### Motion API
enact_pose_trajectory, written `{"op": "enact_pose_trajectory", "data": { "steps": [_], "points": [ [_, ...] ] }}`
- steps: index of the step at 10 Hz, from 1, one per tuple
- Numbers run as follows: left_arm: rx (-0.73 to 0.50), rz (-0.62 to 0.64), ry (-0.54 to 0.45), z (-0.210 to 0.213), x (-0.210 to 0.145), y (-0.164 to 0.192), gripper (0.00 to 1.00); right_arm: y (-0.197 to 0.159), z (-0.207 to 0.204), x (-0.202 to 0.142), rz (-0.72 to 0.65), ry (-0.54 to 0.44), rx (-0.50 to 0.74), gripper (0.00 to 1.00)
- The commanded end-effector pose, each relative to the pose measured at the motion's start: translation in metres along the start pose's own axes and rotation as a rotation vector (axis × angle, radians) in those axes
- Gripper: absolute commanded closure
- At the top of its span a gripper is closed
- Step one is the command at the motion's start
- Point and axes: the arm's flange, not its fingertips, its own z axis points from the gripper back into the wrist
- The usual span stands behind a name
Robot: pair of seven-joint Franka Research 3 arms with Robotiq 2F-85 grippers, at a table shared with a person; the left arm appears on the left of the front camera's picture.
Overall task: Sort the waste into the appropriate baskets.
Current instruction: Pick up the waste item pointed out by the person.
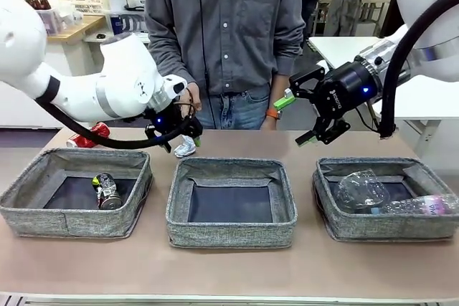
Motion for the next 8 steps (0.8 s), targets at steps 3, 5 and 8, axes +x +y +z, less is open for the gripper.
{"op": "enact_pose_trajectory", "data": {
  "steps": [3, 5, 8],
  "points": [
    [0.084, -0.016, -0.073, -0.023, 0.002, -0.001, 0.0, 0.004, 0.0, 0.001, 0.005, -0.003, 0.017, 0.0],
    [0.12, -0.015, -0.139, -0.03, 0.002, -0.002, 0.0, 0.004, 0.0, 0.001, 0.005, -0.003, 0.017, 0.0],
    [0.134, -0.001, -0.213, -0.044, 0.007, 0.0, 0.0, 0.004, 0.0, 0.001, 0.005, -0.003, 0.017, 0.0]
  ]
}}
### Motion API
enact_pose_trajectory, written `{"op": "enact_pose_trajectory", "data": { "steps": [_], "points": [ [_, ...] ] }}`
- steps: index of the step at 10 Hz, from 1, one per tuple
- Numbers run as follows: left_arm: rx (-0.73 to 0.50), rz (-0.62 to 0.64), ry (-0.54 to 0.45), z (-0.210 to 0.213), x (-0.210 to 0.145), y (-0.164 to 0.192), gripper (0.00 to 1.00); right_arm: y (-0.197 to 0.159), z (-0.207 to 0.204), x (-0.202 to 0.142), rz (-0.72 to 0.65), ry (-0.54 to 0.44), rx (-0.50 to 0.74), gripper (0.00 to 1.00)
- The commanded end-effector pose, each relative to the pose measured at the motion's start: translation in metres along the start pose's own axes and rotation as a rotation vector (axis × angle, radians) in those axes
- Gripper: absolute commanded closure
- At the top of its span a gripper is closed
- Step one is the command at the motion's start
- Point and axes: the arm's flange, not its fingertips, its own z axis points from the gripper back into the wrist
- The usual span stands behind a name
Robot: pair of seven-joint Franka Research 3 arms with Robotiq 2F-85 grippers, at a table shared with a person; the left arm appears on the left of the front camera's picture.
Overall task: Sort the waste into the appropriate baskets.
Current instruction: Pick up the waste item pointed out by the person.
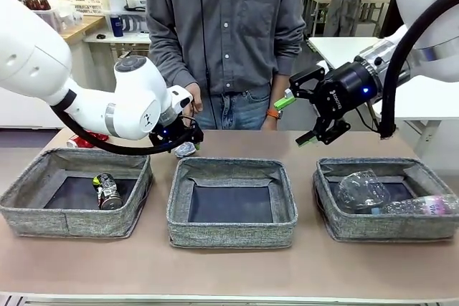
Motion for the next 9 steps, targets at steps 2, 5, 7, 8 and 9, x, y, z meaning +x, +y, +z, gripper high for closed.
{"op": "enact_pose_trajectory", "data": {
  "steps": [2, 5, 7, 8, 9],
  "points": [
    [0.043, 0.058, -0.043, -0.0112, 0.0002, -0.003, 0.0, 0.0035, 0.0001, 0.0011, 0.005, -0.003, 0.017, 0.0],
    [0.049, 0.049, -0.04, -0.0153, 0.0019, -0.0021, 0.59, 0.0035, 0.0001, 0.0011, 0.005, -0.003, 0.017, 0.0],
    [0.05, 0.042, -0.043, -0.015, 0.0014, -0.0007, 1.0, 0.0035, 0.0001, 0.0011, 0.005, -0.003, 0.017, 0.0],
    [0.043, 0.046, -0.043, -0.0142, 0.0017, 0.0, 0.64, 0.0035, 0.0001, 0.0011, 0.005, -0.003, 0.017, 0.0],
    [0.035, 0.049, -0.047, -0.0131, 0.0018, -0.0005, 1.0, 0.0035, 0.0001, 0.0011, 0.005, -0.003, 0.017, 0.0]
  ]
}}
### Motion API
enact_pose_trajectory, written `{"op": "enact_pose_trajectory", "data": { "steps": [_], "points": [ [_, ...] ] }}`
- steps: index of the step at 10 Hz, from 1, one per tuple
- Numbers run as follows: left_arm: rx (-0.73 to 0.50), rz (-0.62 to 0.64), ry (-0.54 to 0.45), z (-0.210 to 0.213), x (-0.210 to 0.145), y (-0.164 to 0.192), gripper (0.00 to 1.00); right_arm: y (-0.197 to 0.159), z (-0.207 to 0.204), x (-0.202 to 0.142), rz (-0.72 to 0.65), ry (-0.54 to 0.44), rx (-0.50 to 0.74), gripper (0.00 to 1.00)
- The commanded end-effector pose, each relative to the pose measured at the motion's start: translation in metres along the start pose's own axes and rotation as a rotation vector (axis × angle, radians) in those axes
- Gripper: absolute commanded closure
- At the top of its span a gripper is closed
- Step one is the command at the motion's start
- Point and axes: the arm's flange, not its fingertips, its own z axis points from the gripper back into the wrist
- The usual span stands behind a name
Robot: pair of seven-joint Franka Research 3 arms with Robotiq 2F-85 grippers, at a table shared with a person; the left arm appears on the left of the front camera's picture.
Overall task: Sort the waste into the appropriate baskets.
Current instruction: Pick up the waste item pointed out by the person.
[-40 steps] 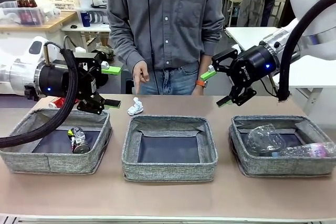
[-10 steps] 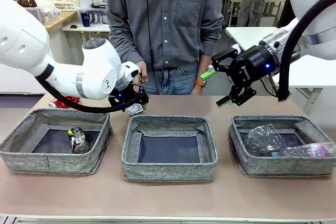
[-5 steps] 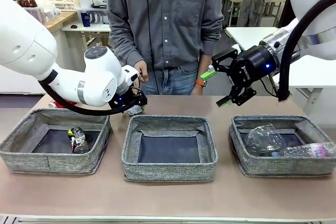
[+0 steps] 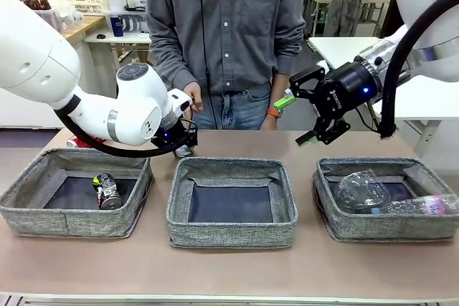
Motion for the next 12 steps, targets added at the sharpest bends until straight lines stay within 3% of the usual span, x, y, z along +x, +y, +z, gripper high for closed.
{"op": "enact_pose_trajectory", "data": {
  "steps": [1, 6, 8, 11, 12],
  "points": [
    [0.025, 0.009, -0.026, 0.0, 0.0, -0.005, 1.0, 0.004, 0.0, 0.001, 0.005, -0.003, 0.017, 0.0],
    [0.024, 0.012, -0.044, 0.012, -0.004, -0.006, 1.0, 0.004, 0.0, 0.001, 0.005, -0.003, 0.017, 0.0],
    [0.088, 0.009, -0.062, 0.022, -0.007, -0.007, 1.0, 0.004, 0.0, 0.001, 0.005, -0.003, 0.017, 0.0],
    [0.129, 0.038, -0.006, 0.081, -0.011, -0.005, 1.0, 0.004, 0.0, 0.001, 0.005, -0.003, 0.017, 0.0],
    [0.122, 0.046, -0.045, 0.117, -0.013, -0.001, 1.0, 0.004, 0.0, 0.001, 0.005, -0.003, 0.017, 0.0]
  ]
}}
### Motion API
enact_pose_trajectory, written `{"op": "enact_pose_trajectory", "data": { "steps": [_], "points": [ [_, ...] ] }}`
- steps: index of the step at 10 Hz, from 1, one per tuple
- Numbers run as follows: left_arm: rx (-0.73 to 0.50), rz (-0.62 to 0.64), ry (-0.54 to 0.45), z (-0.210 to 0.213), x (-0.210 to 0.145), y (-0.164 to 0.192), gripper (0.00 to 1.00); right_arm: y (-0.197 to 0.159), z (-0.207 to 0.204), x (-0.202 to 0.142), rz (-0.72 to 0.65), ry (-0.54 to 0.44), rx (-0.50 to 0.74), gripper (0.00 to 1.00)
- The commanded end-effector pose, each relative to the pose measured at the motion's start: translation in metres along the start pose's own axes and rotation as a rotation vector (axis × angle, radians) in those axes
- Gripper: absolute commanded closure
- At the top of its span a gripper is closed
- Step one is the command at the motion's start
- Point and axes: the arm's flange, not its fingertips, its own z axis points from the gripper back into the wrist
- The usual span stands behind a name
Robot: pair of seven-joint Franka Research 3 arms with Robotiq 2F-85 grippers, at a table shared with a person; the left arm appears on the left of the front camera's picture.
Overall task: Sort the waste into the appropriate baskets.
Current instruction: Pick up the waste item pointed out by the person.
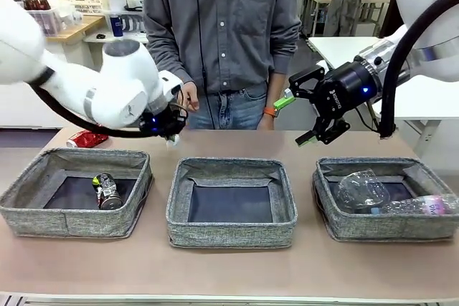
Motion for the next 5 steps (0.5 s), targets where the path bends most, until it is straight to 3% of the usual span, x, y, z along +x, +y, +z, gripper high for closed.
{"op": "enact_pose_trajectory", "data": {
  "steps": [1, 3, 5],
  "points": [
    [0.028, 0.047, 0.031, 0.069, -0.012, 0.005, 1.0, 0.003, 0.0, 0.001, 0.004, -0.003, 0.017, 0.0],
    [0.066, 0.124, 0.237, 0.133, -0.021, 0.012, 1.0, 0.003, 0.0, 0.001, 0.004, -0.003, 0.017, 0.0],
    [-0.028, -0.003, 0.356, 0.207, -0.044, 0.007, 1.0, 0.003, 0.0, 0.001, 0.004, -0.003, 0.017, 0.0]
  ]
}}
